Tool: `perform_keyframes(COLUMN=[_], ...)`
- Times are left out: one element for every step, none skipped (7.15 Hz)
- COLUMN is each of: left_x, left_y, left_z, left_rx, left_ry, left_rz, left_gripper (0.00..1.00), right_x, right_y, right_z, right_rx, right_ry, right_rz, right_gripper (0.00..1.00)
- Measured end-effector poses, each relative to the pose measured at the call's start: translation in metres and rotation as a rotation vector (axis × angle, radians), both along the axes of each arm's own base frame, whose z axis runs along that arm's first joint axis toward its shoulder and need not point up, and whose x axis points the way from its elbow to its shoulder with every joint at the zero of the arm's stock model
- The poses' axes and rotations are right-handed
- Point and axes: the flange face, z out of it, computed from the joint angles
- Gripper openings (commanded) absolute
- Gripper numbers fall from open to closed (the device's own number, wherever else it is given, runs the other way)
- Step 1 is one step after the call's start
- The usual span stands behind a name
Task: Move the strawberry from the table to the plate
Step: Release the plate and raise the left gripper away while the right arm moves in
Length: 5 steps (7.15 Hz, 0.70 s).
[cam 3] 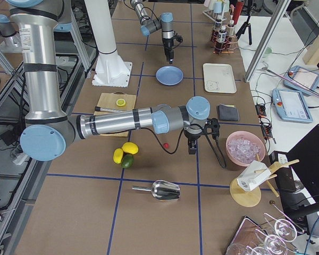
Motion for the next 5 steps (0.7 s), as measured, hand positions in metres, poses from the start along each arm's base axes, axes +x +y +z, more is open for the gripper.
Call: perform_keyframes(left_x=[-0.028,-0.059,-0.085,-0.113,-0.139], left_y=[-0.017,-0.028,-0.035,-0.047,-0.060], left_z=[-0.008,-0.022,-0.031,-0.033,-0.032], left_rx=[0.007,0.026,0.051,0.086,0.136], left_ry=[-0.017,-0.058,-0.111,-0.154,-0.183], left_rz=[0.022,0.040,0.052,0.053,0.050], left_gripper=[1.00,1.00,1.00,1.00,1.00], right_x=[-0.010,-0.025,-0.044,-0.067,-0.087], right_y=[0.001,0.005,0.014,0.030,0.045], right_z=[-0.006,-0.013,-0.014,-0.007,-0.003], right_rx=[0.002,0.003,0.017,0.044,0.057], right_ry=[0.010,0.020,0.030,0.032,0.021], right_rz=[-0.005,-0.005,0.010,0.044,0.074], right_gripper=[1.00,1.00,1.00,1.00,1.00])
